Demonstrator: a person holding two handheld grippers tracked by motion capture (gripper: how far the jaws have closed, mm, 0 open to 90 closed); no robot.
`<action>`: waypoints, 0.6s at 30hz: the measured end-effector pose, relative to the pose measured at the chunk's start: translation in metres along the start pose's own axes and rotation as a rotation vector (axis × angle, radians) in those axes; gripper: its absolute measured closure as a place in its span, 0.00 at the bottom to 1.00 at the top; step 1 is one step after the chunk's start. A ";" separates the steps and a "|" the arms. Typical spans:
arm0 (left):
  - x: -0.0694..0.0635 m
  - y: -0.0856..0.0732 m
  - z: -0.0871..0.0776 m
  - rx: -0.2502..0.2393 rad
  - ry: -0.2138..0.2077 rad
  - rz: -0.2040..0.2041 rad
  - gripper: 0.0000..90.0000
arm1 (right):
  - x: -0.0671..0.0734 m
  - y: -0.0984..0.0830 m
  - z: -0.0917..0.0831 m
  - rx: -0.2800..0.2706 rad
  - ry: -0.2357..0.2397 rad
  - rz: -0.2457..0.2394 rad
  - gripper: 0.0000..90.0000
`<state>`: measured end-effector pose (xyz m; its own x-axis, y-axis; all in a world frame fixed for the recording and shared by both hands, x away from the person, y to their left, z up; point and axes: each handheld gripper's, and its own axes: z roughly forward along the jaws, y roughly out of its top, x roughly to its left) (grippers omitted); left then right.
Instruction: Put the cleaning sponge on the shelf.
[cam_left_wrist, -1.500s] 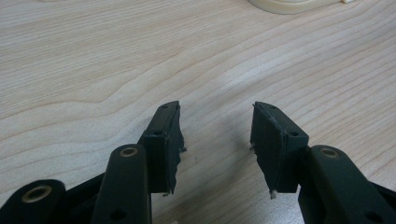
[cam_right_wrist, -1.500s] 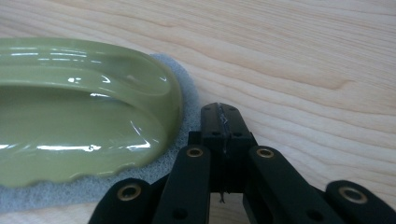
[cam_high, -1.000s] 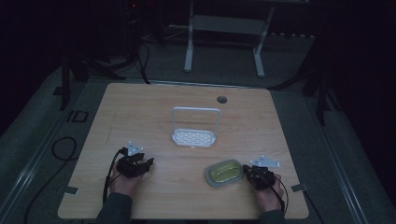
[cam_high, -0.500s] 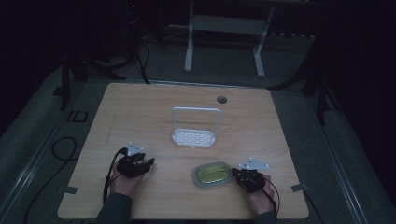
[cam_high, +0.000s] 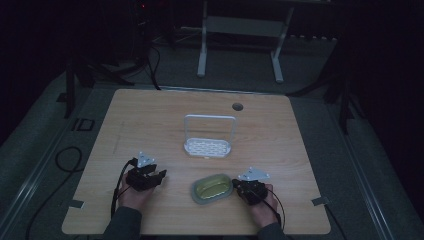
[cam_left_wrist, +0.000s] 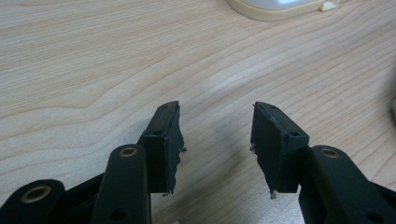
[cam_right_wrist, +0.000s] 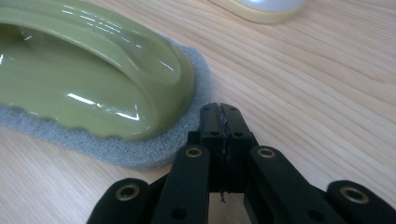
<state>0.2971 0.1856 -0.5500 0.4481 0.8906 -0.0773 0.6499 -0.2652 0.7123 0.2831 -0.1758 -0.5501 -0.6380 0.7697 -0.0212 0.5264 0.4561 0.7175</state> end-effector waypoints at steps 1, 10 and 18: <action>0.000 0.000 0.000 0.000 -0.002 0.003 0.58 | 0.003 0.002 0.002 0.001 0.004 -0.005 0.99; -0.001 0.001 -0.001 -0.003 -0.038 0.001 0.58 | 0.023 0.018 0.017 0.005 0.030 -0.082 0.97; -0.001 0.001 0.000 0.011 -0.073 -0.015 0.59 | 0.011 0.009 0.009 0.012 0.010 -0.065 0.90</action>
<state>0.2974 0.1848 -0.5490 0.4816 0.8653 -0.1390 0.6634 -0.2563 0.7030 0.2859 -0.1587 -0.5499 -0.6765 0.7339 -0.0603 0.4903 0.5101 0.7067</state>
